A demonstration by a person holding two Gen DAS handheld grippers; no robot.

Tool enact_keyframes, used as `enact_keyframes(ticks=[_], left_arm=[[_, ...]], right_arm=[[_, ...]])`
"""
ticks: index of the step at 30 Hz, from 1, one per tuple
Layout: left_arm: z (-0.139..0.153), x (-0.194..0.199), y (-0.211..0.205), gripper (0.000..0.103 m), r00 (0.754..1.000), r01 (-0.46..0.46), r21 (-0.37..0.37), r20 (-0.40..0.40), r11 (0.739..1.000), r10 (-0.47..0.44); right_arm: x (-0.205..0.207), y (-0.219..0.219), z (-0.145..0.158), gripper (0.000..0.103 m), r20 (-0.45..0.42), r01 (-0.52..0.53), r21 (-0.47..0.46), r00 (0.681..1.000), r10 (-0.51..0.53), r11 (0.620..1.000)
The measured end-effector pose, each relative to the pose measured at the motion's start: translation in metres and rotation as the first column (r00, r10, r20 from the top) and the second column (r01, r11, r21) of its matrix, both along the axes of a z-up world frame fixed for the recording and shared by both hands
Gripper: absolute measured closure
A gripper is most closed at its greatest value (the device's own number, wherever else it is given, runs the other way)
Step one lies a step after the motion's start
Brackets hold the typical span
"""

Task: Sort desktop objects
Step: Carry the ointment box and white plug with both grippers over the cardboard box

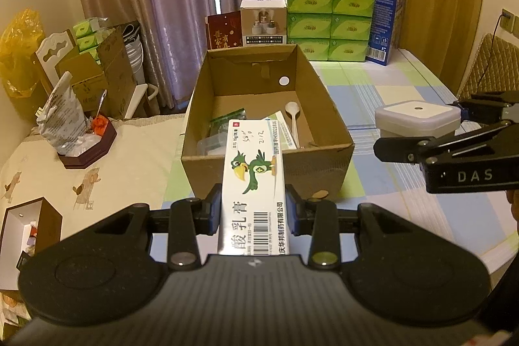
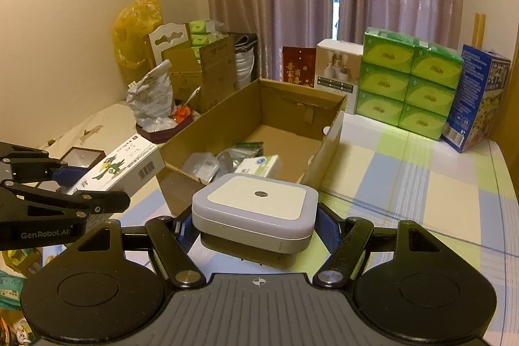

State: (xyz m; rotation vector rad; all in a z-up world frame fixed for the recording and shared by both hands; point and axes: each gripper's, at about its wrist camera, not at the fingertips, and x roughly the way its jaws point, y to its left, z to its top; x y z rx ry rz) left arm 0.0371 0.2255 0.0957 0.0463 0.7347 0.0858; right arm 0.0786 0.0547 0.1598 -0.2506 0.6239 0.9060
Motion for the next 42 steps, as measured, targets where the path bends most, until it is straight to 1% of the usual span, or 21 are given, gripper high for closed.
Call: enact_keyframes(ticks=[14, 28, 35, 42], left_arm=[[0.007, 0.054, 0.02, 0.07, 1.0, 0.015, 0.001, -0.006, 1.0, -0.015], [0.0, 0.1, 0.045, 0.07, 0.999, 0.019, 0.002, -0.042, 1.0, -0.019], [-0.006, 0.118, 0.051, 0.07, 0.998, 0.024, 0.002, -0.055, 1.0, -0.024], [-0.013, 0.137, 0.055, 0.07, 0.997, 0.036, -0.014, -0.07, 0.999, -0.037]], right_arm=[[0.032, 0.032, 0.011, 0.033, 0.017, -0.016, -0.01, 1.0, 0.016, 1.0], [0.068, 0.064, 0.003, 0.034, -0.007, -0.03, -0.021, 1.0, 0.029, 0.999], [0.085, 0.075, -0.003, 0.033, -0.016, -0.027, -0.037, 1.0, 0.026, 0.999], [0.104, 0.085, -0.011, 0.033, -0.028, -0.016, -0.056, 1.0, 0.014, 0.998]])
